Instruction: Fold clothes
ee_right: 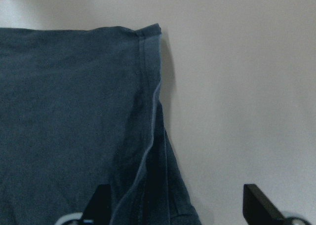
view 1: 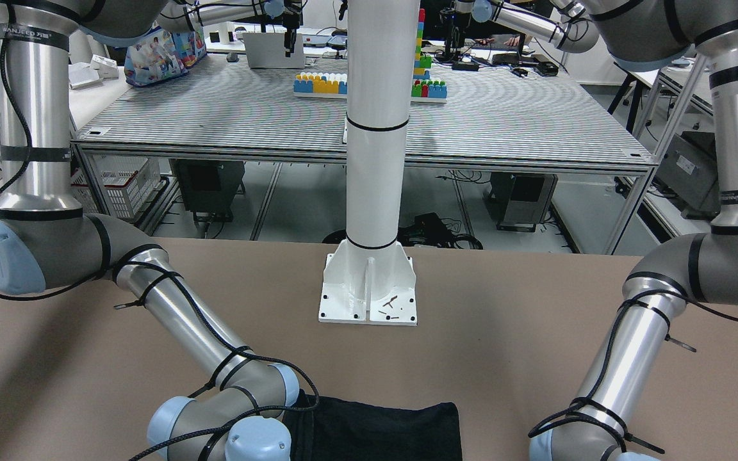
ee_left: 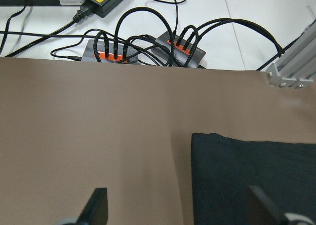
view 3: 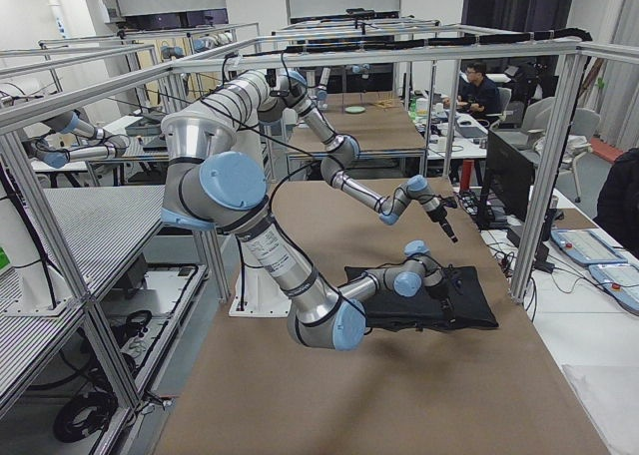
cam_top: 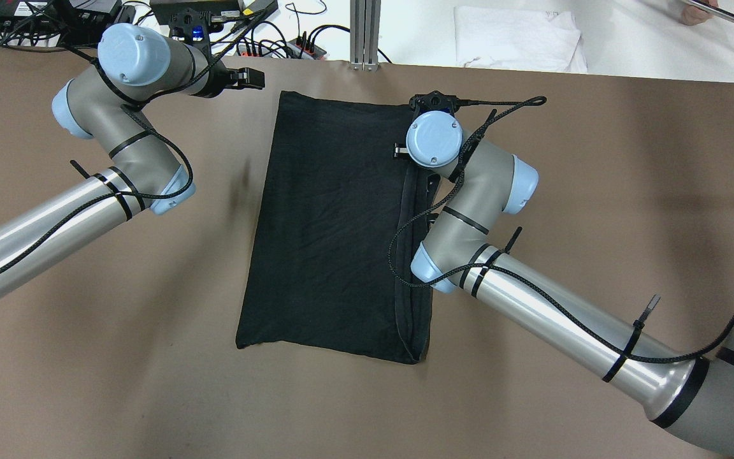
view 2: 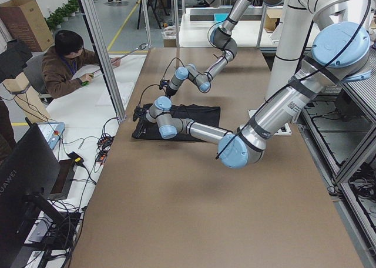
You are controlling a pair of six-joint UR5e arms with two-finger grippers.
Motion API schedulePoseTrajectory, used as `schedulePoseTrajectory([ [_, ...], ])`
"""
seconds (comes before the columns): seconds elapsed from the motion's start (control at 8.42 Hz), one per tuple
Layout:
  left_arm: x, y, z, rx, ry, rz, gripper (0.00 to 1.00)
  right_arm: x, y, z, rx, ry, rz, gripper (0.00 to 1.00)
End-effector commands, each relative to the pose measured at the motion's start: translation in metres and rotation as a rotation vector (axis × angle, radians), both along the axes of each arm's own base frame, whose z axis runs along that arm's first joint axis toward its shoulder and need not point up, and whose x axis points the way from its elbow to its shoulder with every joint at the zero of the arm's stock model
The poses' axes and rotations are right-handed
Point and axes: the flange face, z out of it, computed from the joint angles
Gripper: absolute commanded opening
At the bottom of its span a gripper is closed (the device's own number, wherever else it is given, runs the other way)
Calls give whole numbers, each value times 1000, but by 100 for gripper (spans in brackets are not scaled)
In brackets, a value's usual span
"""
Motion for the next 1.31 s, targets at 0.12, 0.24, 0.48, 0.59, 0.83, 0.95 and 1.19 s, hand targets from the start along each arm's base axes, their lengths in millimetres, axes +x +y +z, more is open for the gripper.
schedulePoseTrajectory([
  [0.12, 0, 0, 0, 1, -1, 1, 100, -22, 6, 13, 24, 6, -1, 94],
  [0.24, 0, 0, 0, 1, -1, 1, 100, -24, 7, 16, 23, 9, -3, 94],
  [0.48, 1, 0, -1, 1, 1, 1, 100, -24, 7, 13, 26, 5, -3, 94],
  [0.59, 2, 0, -5, 2, 6, 0, 100, -21, 7, 9, 34, 3, -10, 94],
  [0.83, 3, 0, -10, 5, 14, -1, 100, -18, 15, 10, 42, -4, -22, 94],
  [0.95, 3, 0, -14, 9, 18, -1, 100, -12, 23, 34, 31, 9, -26, 94],
  [1.19, 7, 3, -15, 9, 18, 5, 100, -2, 32, 58, 21, 18, -27, 94],
])
